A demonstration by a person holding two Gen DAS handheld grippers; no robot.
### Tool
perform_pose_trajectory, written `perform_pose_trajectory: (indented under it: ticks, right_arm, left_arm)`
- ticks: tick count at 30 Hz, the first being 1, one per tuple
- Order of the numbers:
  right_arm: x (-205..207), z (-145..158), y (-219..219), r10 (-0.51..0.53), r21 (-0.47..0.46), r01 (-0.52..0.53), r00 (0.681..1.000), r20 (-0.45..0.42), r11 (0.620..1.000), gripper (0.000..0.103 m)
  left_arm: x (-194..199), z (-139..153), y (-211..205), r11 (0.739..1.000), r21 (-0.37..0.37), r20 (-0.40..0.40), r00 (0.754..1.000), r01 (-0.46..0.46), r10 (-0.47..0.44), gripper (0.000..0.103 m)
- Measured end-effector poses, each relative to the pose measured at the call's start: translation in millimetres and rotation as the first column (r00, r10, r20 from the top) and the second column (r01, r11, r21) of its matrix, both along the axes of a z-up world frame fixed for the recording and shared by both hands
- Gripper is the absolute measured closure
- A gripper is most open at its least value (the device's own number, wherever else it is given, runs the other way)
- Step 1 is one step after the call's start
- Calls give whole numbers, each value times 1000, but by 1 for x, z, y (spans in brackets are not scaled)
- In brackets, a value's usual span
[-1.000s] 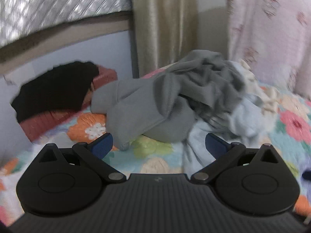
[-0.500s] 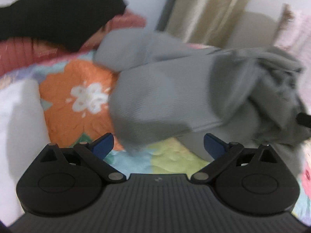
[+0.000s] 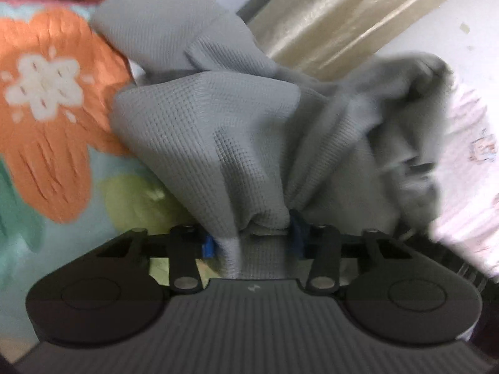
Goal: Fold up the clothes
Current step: 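Reach both grippers into the pile and grasp the grey waffle shirt, then lift the grey shirt with both grippers and pull it onto the open quilt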
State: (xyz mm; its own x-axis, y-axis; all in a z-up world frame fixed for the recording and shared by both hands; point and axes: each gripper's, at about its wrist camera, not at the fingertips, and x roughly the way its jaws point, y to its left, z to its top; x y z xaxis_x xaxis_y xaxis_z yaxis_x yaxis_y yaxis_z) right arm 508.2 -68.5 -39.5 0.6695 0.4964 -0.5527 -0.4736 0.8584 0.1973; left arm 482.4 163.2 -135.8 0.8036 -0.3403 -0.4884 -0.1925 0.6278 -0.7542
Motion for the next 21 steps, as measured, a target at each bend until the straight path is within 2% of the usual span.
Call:
perform_pose_trajectory:
  ticks: [1,3,5,8,9,10,12,14,17,21]
  right_arm:
    - [-3,-5,2,28,29,-27,999,-37,999,86]
    - [-14,-10,5,34,42,-32,998,-49,999,86]
    - [-22,-11,-3,23,106,-14,996,-85,994,86]
    - [-39,-1,-19,32,188,-8,991,-127,982,86]
    - [-49,4,-22,50,199,-23,990,-131,980,86]
    - [-59,10,-24,71,207,-42,988,-135,977,86]
    - [-83,23,-30,99,217,-69,987,-131,974,86]
    - [-107,33,-44,120,270,-80,983,-137,959,86]
    - [-155,38,-65,143,341,-76,974,-176,937,87]
    - [-235,27,-89,123,330,-47,969,-214,943,87]
  left_arm:
    - [-2,-1,-1,999,-40,-5,1000,12,-12,75]
    - [-11,-1,-7,999,-37,-17,1000,11,-11,77]
    - [-20,-2,-8,998,-61,-15,1000,19,-20,78]
    - [-38,11,-9,994,-95,-8,999,46,-47,83]
    - [-45,20,-12,995,-84,1,998,61,-61,88]
    - [-52,30,-16,995,-66,11,997,78,-77,98]
    - [-77,55,-26,994,-26,31,994,105,-104,99]
    - [-110,74,-39,991,37,48,990,130,-132,99]
    - [-165,78,-55,985,62,62,984,162,-166,98]
    - [-234,64,-78,972,72,0,975,222,-222,98]
